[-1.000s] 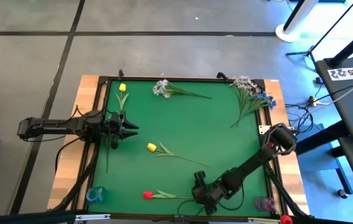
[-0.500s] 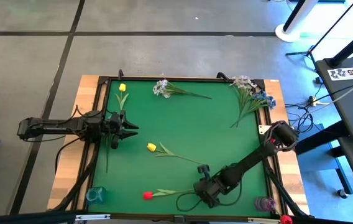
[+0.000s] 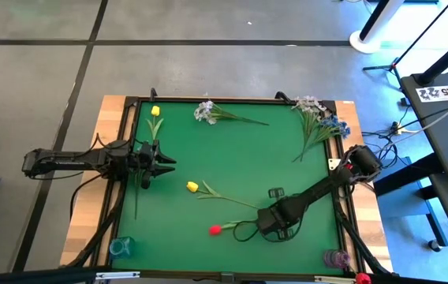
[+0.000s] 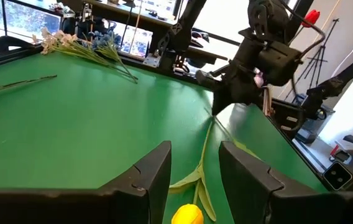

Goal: Sort flowers into vase by color
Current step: Put the red flower into the purple vase

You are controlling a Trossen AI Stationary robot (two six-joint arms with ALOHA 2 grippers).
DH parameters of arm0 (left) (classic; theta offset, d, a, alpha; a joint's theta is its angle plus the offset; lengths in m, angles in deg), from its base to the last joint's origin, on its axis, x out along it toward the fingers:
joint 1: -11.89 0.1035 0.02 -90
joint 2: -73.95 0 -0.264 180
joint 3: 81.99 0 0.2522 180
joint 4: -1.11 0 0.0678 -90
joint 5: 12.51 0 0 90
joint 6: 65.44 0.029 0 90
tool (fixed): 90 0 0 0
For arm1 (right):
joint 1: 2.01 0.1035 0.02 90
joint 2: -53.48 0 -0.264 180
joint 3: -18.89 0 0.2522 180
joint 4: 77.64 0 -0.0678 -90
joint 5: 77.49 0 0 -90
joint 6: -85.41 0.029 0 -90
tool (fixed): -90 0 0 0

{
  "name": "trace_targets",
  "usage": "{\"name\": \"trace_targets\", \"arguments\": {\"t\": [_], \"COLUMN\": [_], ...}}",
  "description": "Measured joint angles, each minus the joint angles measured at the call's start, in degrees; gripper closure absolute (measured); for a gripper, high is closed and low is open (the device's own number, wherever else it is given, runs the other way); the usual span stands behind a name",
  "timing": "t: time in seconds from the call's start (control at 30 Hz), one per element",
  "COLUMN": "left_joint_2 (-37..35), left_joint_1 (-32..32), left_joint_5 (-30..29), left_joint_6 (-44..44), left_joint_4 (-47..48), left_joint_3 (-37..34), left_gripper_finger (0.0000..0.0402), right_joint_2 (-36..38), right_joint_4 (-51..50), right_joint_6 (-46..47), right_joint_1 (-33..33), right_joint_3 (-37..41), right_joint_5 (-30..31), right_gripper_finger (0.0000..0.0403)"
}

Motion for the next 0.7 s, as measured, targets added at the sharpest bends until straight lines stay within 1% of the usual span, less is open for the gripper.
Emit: {"name": "trace_targets", "arguments": {"t": [0.1, 0.17, 0.27, 0.37, 0.47, 0.57, 0.6, 0.7], "left_joint_2": [0.0, 0.0, 0.0, 0.0, 0.0, 0.0, 0.0, 0.0], "left_joint_1": [0.0, 0.0, 0.0, 0.0, 0.0, 0.0, 0.0, 0.0], "left_joint_5": [0.0, 0.0, 0.0, 0.0, 0.0, 0.0, 0.0, 0.0], "left_joint_6": [0.0, 0.0, 0.0, 0.0, 0.0, 0.0, 0.0, 0.0], "left_joint_4": [0.0, 0.0, 0.0, 0.0, 0.0, 0.0, 0.0, 0.0], "left_joint_3": [0.0, 0.0, 0.0, 0.0, 0.0, 0.0, 0.0, 0.0], "left_gripper_finger": [0.0269, 0.0269, 0.0269, 0.0269, 0.0269, 0.0269, 0.0269, 0.0269], "right_joint_2": [0.1, 0.1, 0.2, 0.3, 0.3, -0.2, -0.5, -2.7], "right_joint_4": [-3.3, -2.1, 3.4, 13.2, 24.3, 35.1, 37.1, 39.1], "right_joint_6": [2.9, 4.7, 5.7, 5.6, 4.1, 2.4, 2.3, 2.6], "right_joint_1": [0.0, 0.0, 0.2, 0.2, 0.2, -0.3, -0.3, -1.0], "right_joint_3": [0.0, -0.1, -1.2, -2.4, -3.2, -2.9, -2.9, -2.8], "right_joint_5": [0.2, 0.5, 1.6, 5.5, 11.3, 13.2, 13.3, 13.5], "right_gripper_finger": [0.0331, 0.0295, 0.0241, 0.0201, 0.0182, 0.018, 0.0182, 0.0193]}}
